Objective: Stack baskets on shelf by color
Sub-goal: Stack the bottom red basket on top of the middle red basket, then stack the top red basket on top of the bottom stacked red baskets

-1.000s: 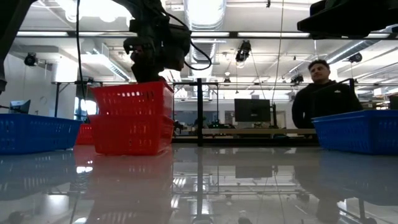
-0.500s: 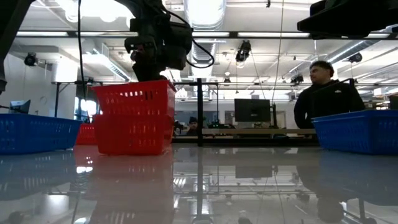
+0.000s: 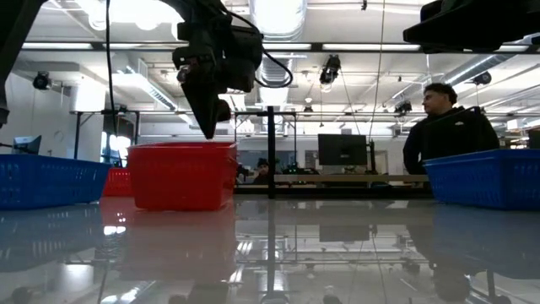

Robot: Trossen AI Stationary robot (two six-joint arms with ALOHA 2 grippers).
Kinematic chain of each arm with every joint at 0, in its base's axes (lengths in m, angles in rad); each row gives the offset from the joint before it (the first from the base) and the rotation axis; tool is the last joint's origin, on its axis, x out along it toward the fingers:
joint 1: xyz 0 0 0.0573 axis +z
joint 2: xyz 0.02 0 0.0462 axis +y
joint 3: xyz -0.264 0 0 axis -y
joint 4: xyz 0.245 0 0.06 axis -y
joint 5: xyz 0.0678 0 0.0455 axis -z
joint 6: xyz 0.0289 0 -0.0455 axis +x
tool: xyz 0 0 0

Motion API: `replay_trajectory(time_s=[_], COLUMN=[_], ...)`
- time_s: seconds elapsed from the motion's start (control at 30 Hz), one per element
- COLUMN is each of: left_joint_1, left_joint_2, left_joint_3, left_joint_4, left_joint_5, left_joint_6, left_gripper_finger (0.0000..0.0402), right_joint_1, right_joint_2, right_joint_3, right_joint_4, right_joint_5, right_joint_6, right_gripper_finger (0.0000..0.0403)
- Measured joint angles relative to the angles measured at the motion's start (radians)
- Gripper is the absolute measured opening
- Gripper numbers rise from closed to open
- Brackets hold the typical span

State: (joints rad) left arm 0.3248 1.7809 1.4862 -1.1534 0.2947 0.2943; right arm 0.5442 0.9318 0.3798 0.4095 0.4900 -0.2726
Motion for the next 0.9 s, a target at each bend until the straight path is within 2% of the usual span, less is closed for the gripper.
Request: replay_trajectory(time_s=[0.3, 0.47, 0.67, 0.8, 0.9], left_joint_1=[-0.001, -0.001, -0.001, -0.001, -0.001], left_joint_2=[-0.067, -0.153, -0.292, -0.396, -0.462], left_joint_3=[0.025, -0.008, -0.131, -0.255, -0.333], left_joint_4=[-0.008, -0.001, 0.086, 0.189, 0.212], left_joint_5=[-0.047, -0.12, -0.125, -0.136, -0.189], left_joint_6=[0.008, 0.007, -0.023, -0.055, -0.083], left_gripper_finger=[0.0094, 0.0067, 0.0006, 0.0003, 0.0001], right_joint_1=[0.0, 0.0, 0.0, 0.0, 0.0], right_joint_2=[0.0, 0.001, 0.001, 0.001, 0.001], right_joint_3=[0.0, 0.0, 0.0, -0.002, -0.002], right_joint_4=[-0.001, -0.008, -0.008, -0.009, -0.008], right_joint_5=[0.0, -0.027, -0.027, -0.026, -0.026], right_joint_6=[0.004, 0.011, 0.018, 0.019, 0.019], right_gripper_finger=[0.0008, 0.0008, 0.0008, 0.0008, 0.0008])
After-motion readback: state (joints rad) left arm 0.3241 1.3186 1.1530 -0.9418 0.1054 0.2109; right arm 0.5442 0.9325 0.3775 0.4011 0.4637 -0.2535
